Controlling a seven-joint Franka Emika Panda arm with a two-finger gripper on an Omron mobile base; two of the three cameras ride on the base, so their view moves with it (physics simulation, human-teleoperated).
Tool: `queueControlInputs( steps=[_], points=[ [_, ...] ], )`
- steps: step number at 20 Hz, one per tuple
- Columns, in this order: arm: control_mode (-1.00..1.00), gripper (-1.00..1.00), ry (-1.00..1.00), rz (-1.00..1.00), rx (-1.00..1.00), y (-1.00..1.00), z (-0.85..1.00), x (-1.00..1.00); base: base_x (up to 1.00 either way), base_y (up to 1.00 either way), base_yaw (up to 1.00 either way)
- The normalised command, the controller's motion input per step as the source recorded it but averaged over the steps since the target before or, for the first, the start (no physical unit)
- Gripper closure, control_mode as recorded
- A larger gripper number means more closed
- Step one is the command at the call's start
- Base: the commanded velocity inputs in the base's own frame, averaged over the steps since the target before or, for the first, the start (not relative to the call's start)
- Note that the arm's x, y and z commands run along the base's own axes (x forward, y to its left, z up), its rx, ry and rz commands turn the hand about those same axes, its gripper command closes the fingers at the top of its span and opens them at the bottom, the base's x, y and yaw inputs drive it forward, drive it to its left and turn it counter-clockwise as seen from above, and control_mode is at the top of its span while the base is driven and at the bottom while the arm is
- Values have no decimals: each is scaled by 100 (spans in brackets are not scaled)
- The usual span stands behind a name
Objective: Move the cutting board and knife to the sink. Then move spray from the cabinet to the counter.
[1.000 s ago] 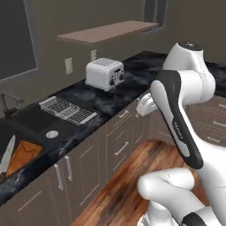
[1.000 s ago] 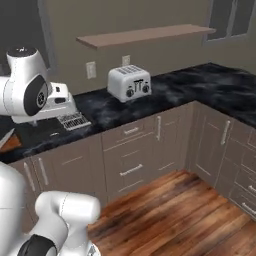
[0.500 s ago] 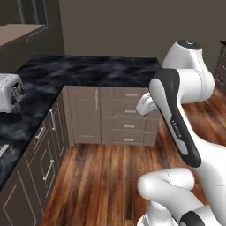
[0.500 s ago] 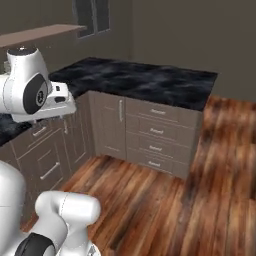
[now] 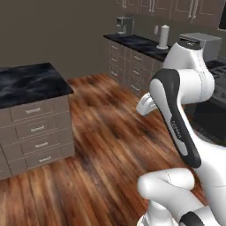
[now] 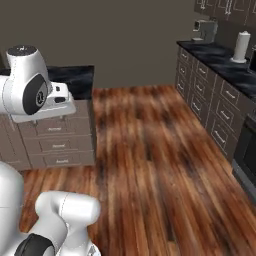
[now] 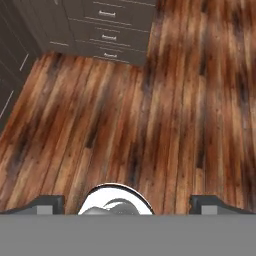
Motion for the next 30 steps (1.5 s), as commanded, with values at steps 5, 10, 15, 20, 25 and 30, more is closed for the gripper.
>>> queueControlInputs(
  steps=[5, 10, 15, 20, 25, 30],
  points=[
    [100, -100, 0, 0, 0, 0, 0, 0, 0, -61, -82],
    [100, -100, 0, 0, 0, 0, 0, 0, 0, -36, -81],
    [100, -100, 0, 0, 0, 0, 0, 0, 10, -19, -77],
    [100, -100, 0, 0, 0, 0, 0, 0, 37, -1, -70],
    [100, -100, 0, 0, 0, 0, 0, 0, 74, 4, -54],
    [100, -100, 0, 0, 0, 0, 0, 0, 98, 22, -39]
  ],
)
